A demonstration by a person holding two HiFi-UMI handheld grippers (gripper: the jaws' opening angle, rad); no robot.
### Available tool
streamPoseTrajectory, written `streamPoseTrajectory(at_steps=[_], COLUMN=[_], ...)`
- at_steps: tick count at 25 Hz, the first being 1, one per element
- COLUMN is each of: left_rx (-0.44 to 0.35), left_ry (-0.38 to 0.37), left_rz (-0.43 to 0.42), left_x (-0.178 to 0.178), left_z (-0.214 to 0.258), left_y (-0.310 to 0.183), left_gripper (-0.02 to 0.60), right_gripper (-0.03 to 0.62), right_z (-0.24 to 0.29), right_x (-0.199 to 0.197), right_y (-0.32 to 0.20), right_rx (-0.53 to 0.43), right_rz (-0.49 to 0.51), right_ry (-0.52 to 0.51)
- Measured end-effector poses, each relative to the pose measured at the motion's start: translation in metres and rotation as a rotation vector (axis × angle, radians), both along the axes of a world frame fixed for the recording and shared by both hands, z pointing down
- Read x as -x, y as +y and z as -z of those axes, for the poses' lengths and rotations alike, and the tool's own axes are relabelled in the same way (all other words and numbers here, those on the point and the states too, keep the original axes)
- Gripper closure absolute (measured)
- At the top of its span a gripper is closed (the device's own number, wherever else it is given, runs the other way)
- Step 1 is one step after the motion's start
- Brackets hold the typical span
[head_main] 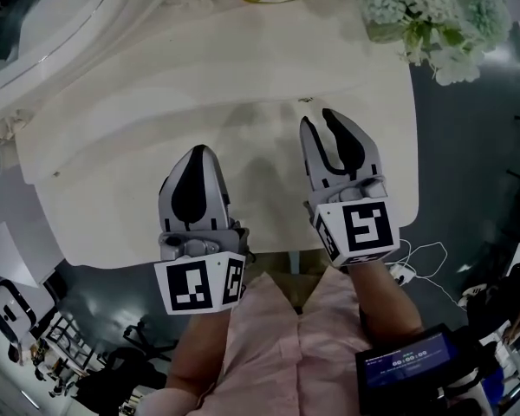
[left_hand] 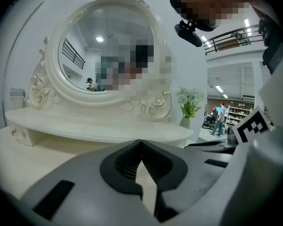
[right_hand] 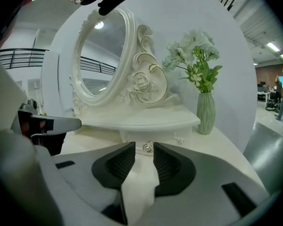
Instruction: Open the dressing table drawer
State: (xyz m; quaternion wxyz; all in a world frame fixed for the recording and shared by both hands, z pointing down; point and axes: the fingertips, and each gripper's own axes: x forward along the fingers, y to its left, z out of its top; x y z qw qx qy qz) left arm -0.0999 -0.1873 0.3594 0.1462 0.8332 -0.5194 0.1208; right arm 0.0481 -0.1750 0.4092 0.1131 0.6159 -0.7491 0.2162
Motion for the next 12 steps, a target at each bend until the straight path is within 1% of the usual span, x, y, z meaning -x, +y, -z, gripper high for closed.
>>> streamPoseTrajectory(at_steps=[5,12], left_rx=[0.021,0.042], left_ry=[0.002,-0.002], left_rz=[0.025,0.041], left_x=[0.007,0.012], left_z=[-0.007,-0.016], left_y=[-0.003,-0.008], left_gripper=[0.560,0.560], right_gripper=[0.449,0.448], right_z=[-0.007,-0.016], right_x=[0.000,0.000], right_y=[-0.007,-0.018], right_rx=[0.027,0.053], right_rz=[0.016,0.020], right_ry=[0.006,0.020])
